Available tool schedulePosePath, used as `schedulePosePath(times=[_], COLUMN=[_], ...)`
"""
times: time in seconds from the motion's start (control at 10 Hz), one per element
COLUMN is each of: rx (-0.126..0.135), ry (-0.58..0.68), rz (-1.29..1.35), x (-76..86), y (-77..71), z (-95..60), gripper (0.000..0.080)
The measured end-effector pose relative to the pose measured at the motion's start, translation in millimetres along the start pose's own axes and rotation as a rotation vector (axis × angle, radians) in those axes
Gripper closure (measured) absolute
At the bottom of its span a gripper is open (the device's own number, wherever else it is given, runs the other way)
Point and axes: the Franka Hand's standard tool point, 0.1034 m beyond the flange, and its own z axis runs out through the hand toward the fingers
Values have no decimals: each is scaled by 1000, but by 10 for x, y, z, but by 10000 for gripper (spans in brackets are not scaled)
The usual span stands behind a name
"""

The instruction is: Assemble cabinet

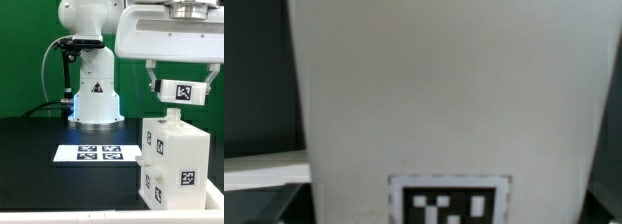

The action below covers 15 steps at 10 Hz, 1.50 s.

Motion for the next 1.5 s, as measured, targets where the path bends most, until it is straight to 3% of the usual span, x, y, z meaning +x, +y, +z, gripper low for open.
schedulePosePath(times=[0.1,0.3,0.9,1.5], rx=[33,54,32,38], ry=[-16,-27,-11,50], rz=[29,72,67,75], x=[82,92,107,149], y=[83,102,56,31], z=[6,66,280,292], gripper=[243,243,243,243])
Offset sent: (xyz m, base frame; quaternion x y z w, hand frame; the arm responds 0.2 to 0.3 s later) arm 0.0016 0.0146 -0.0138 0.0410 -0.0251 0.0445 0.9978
